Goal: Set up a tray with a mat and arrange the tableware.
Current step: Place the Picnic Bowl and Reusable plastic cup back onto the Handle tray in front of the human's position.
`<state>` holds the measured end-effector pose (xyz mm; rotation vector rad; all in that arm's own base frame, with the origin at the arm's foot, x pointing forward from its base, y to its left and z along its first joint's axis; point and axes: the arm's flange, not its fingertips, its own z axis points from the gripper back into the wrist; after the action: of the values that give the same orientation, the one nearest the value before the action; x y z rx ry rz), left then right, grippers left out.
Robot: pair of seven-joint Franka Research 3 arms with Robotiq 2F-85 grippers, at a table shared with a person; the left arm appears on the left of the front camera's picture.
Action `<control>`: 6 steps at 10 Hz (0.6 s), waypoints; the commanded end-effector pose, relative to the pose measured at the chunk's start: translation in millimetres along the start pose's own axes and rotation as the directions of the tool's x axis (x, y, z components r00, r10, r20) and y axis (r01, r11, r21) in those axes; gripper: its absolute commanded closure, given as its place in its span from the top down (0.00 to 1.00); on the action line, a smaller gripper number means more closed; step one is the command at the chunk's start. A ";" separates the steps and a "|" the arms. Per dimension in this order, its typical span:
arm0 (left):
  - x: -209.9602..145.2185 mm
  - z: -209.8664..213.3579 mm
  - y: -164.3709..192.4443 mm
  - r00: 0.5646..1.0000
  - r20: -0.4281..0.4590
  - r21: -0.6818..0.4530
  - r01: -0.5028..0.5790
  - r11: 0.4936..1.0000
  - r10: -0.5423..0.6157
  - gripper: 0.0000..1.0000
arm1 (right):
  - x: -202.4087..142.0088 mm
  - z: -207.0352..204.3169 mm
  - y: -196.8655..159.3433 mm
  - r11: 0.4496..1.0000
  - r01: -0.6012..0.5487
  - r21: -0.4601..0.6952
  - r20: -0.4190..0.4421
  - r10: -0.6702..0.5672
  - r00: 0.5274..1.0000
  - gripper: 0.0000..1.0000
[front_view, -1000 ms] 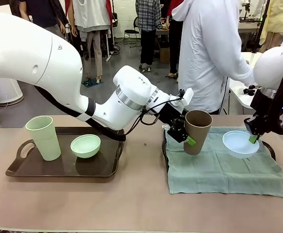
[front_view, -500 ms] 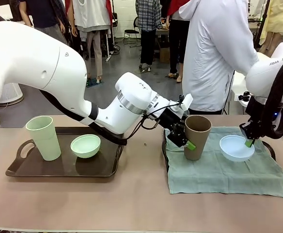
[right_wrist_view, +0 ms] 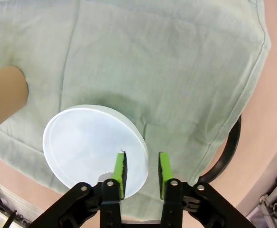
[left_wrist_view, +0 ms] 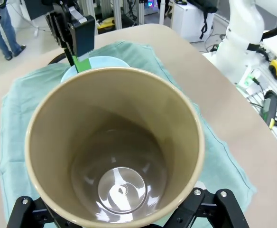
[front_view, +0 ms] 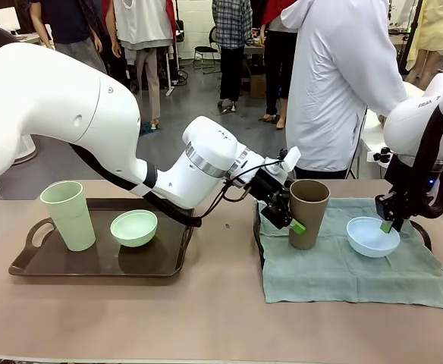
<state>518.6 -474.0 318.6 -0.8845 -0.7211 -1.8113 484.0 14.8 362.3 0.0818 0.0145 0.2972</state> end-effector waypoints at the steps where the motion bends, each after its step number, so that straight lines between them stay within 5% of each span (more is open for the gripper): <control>1: 1.2 2.0 1.1 1.000 0.011 -0.020 -0.009 1.000 0.010 1.00 | 3.4 1.1 -5.9 1.000 -0.020 -0.001 -0.002 0.020 1.000 1.00; 2: -0.8 4.2 1.4 0.999 0.000 -0.025 -0.045 0.999 0.045 1.00 | 2.1 3.7 -5.7 1.000 -0.014 -0.003 -0.002 0.014 1.000 0.47; 5: -15.9 20.6 -0.2 0.983 -0.010 -0.022 -0.181 0.983 0.181 1.00 | -12.1 22.3 -5.1 1.000 -0.018 -0.001 0.026 0.018 1.000 0.77; 6: -21.2 26.4 -0.8 0.975 -0.008 -0.011 -0.222 0.975 0.222 1.00 | -17.3 28.6 -4.5 1.000 -0.021 0.006 0.033 0.021 0.999 0.78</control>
<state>532.7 -451.9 311.1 -0.9173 -0.6211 -1.6568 479.9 8.7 385.5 0.0811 -0.0151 0.2948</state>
